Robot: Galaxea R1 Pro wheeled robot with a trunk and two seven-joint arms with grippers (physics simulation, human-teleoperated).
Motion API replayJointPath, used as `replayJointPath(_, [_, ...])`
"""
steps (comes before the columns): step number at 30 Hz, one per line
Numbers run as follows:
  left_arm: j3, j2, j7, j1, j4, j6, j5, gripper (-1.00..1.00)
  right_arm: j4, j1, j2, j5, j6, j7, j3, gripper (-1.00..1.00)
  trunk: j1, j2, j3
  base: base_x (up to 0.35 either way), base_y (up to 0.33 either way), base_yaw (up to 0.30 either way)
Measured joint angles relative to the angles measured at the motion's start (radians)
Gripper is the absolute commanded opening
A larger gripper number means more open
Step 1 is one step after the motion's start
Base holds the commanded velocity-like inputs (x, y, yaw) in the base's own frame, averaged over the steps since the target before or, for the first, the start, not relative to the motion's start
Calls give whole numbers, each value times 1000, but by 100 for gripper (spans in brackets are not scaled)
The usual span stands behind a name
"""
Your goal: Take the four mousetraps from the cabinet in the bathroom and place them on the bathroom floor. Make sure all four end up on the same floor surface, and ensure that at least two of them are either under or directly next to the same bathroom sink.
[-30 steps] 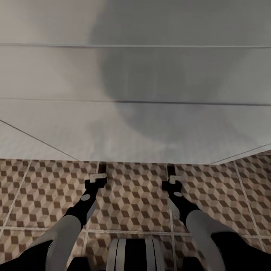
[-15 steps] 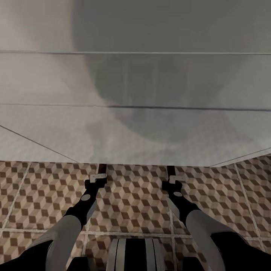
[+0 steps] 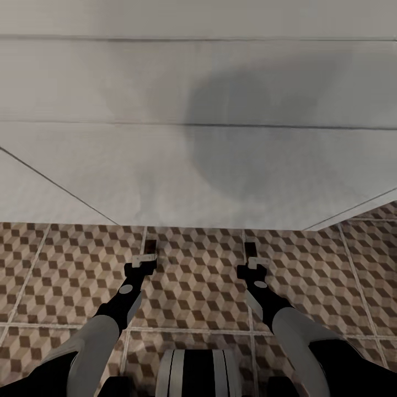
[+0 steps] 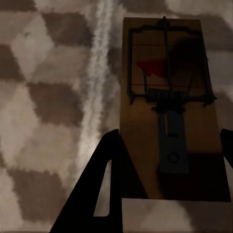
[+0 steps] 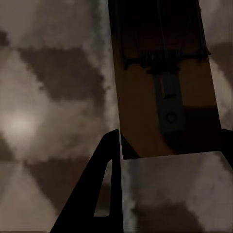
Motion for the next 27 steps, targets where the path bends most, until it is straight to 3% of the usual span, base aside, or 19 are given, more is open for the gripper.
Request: replayJointPath(27, [-2, 0, -1, 0, 0, -2, 0, -100, -5, 0, 4, 4, -3, 0, 1, -100, 0, 0, 0, -4, 0, 0])
